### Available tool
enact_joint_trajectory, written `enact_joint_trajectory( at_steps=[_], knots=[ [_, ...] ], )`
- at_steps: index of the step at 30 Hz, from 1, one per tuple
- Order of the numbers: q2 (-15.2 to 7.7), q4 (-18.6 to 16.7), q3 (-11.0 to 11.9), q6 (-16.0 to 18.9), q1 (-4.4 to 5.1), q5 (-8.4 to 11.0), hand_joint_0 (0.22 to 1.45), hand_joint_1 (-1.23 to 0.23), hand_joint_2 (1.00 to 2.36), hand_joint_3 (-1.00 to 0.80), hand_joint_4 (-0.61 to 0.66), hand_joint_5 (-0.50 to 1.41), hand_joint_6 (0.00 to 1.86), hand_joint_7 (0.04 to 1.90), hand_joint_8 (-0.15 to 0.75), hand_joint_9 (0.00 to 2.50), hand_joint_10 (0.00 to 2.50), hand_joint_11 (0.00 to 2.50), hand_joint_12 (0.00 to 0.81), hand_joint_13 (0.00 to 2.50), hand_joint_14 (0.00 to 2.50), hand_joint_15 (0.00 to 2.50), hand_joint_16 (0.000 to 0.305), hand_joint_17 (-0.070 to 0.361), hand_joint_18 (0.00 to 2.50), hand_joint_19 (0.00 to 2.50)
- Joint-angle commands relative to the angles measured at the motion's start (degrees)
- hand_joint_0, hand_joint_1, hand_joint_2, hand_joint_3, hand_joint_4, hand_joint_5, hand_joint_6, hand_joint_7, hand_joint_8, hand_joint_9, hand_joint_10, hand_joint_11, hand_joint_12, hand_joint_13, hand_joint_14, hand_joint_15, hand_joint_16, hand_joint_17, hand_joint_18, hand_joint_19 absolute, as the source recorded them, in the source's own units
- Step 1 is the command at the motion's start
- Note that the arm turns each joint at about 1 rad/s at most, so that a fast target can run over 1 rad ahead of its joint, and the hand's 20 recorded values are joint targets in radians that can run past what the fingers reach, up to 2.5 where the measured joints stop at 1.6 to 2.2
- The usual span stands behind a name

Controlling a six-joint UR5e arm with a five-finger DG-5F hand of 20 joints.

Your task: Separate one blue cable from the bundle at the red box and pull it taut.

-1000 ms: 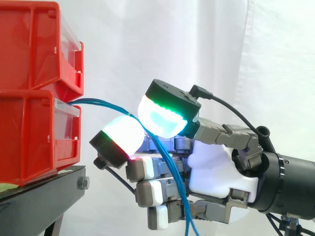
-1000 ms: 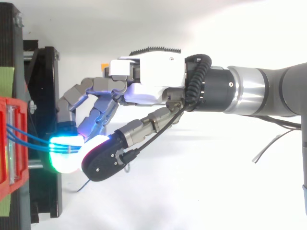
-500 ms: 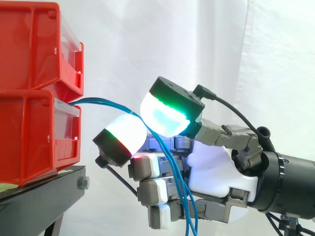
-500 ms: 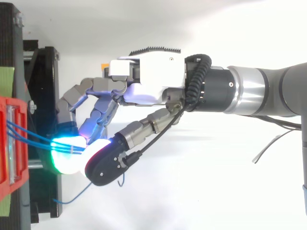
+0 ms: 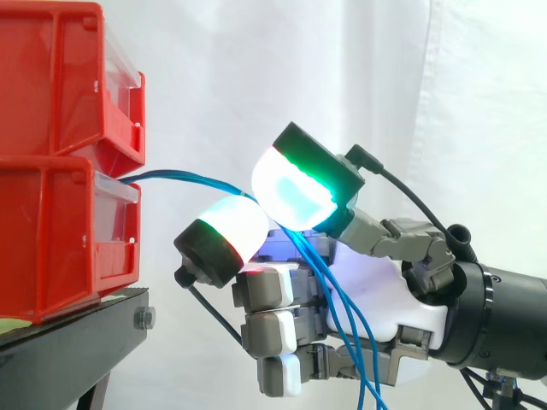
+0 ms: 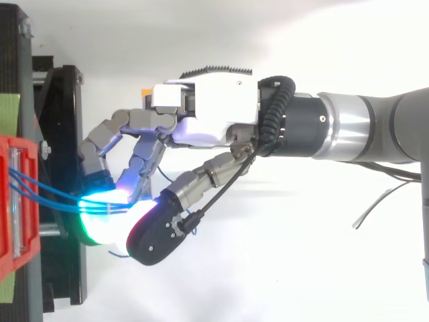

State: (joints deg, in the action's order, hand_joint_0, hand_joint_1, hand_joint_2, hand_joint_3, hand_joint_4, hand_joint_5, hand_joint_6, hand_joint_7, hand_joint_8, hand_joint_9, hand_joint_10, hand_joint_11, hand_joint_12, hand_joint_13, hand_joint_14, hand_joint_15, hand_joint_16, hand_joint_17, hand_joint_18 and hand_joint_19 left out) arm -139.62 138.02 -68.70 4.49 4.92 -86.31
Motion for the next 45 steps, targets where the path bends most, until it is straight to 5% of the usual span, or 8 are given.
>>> enact_joint_trajectory(
  at_steps=[1, 13, 17, 26, 39, 45],
  knots=[
    [0.1, 0.0, 0.1, -0.1, 0.00, 0.00, 0.62, -0.67, 1.00, -0.50, 0.16, -0.15, 0.91, 1.09, 0.394, 1.10, 0.01, 0.99, 0.433, 1.18, 0.02, 0.78, 0.050, 0.113, 1.08, 0.75],
    [0.1, 0.5, 0.1, -1.5, 0.00, 0.09, 0.55, -0.60, 1.00, -0.50, 0.18, -0.15, 0.87, 1.08, 0.405, 1.10, 0.01, 0.98, 0.451, 1.19, 0.02, 0.78, 0.053, 0.120, 1.10, 0.75],
    [0.0, 0.5, 0.1, -1.7, 0.00, 0.35, 0.62, -0.58, 1.01, -0.42, 0.15, -0.14, 0.86, 1.11, 0.398, 1.10, 0.01, 0.98, 0.443, 1.18, 0.02, 0.78, 0.051, 0.115, 1.08, 0.77],
    [0.0, 0.7, 0.1, -1.7, 0.00, 0.26, 0.62, -0.78, 1.02, -0.18, 0.14, -0.15, 0.89, 1.13, 0.407, 1.07, 0.01, 1.01, 0.450, 1.17, 0.02, 0.79, 0.054, 0.121, 1.10, 0.74],
    [0.0, 0.7, 0.1, -2.4, 0.00, 0.18, 0.77, -0.92, 1.00, -0.50, 0.07, -0.16, 0.91, 1.10, 0.385, 1.04, 0.01, 1.04, 0.425, 1.15, 0.02, 0.78, 0.050, 0.112, 1.09, 0.70],
    [0.0, 0.5, 0.1, -2.4, -0.09, 0.35, 0.66, -0.91, 1.00, -0.50, 0.16, -0.16, 0.90, 1.10, 0.388, 1.07, 0.01, 1.04, 0.421, 1.16, 0.03, 0.80, 0.049, 0.111, 1.09, 0.72]
  ],
)
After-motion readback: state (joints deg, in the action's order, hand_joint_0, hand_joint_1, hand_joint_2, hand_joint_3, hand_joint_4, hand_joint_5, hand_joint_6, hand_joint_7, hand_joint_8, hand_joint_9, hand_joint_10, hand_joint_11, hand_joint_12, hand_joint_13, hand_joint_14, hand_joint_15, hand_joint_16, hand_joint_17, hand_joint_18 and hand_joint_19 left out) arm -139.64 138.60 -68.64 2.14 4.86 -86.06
